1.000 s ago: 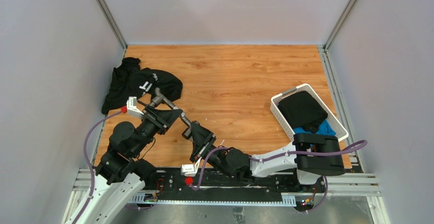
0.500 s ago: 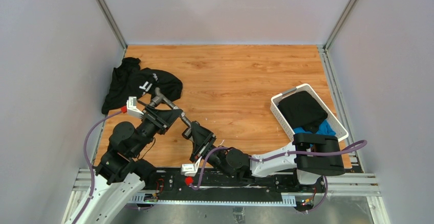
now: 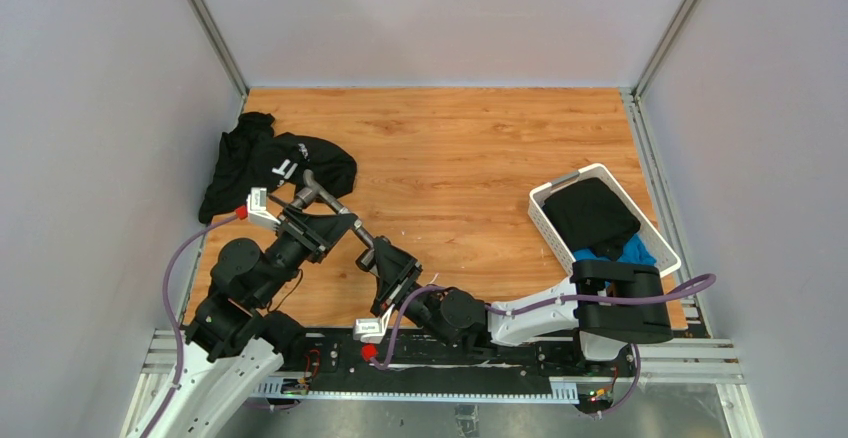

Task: Install the water faucets
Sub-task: Install the water faucet onto the adaptor.

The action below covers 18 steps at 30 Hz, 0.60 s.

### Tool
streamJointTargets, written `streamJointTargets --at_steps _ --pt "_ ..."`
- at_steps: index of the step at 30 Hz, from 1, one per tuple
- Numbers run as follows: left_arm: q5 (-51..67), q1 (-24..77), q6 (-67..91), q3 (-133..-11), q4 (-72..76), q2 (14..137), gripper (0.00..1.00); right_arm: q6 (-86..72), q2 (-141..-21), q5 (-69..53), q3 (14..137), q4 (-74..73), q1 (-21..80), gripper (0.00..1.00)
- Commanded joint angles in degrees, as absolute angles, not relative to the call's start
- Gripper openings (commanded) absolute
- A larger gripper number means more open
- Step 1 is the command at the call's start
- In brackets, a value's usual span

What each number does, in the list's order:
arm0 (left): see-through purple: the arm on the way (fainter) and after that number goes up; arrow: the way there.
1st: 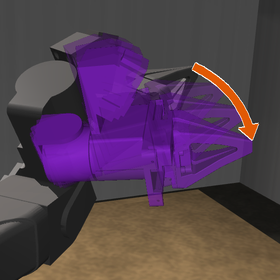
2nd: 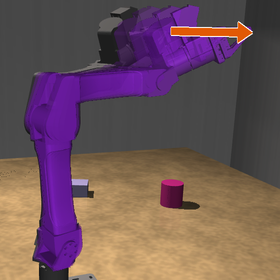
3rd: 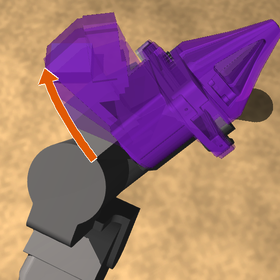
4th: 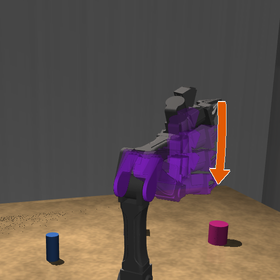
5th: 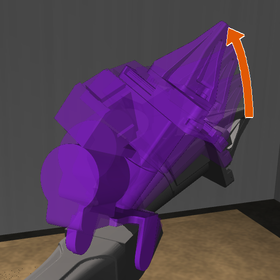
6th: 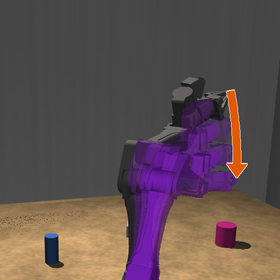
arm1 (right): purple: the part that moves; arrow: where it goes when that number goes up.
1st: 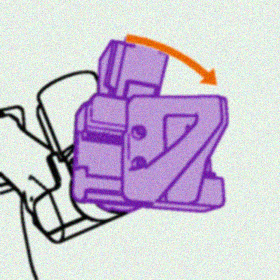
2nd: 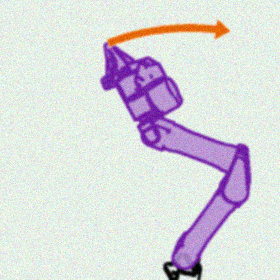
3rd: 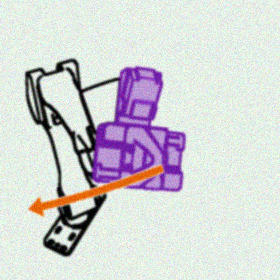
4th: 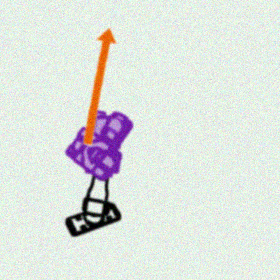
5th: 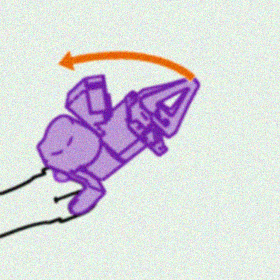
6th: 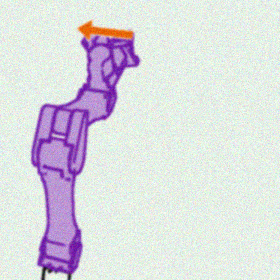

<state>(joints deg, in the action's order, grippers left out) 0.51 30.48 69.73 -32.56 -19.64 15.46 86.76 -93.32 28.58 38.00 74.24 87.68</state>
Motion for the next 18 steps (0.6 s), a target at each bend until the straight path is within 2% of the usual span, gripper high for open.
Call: streamJointTargets --at_steps 1,18 --pt "1.83 30.66 68.05 -34.55 -17.32 14.51 0.00 86.11 -92.97 28.94 39.02 76.99 87.04 0.00" --pt "2.85 30.65 66.61 -34.57 -18.53 15.16 0.00 87.23 -91.91 29.22 39.28 76.82 87.35 0.00"
